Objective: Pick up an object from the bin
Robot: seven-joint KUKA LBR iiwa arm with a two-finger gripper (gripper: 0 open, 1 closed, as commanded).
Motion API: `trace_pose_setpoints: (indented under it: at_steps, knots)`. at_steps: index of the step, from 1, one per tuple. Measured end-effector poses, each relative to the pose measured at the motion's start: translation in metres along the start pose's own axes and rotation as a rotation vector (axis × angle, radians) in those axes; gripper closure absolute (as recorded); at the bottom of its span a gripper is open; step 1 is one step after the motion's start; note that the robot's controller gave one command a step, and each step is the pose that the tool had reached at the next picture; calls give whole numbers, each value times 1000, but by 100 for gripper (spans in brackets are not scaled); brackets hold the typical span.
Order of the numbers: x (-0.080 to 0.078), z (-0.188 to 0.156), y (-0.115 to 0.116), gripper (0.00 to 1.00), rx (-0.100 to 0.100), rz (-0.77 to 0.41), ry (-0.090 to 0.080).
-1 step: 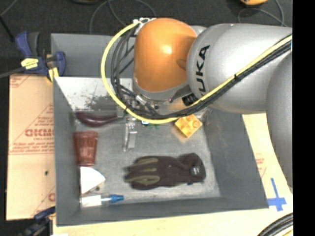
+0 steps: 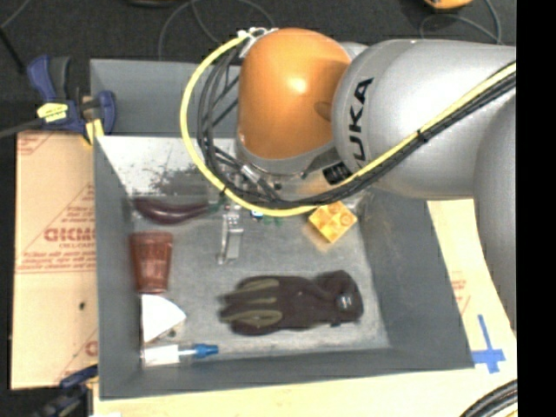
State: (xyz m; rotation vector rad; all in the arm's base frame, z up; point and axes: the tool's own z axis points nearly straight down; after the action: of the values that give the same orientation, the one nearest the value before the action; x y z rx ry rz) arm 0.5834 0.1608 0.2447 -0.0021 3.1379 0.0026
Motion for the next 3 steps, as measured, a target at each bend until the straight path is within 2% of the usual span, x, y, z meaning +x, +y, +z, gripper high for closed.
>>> trace_pose_setpoints:
  at_steps: [1, 2, 3]
  knots:
    - [4, 46, -10, 0, 1, -98, -2]
    - [39, 74, -75, 0, -1, -91, -1]
    - [40, 91, -99, 0, 3, -254, -1]
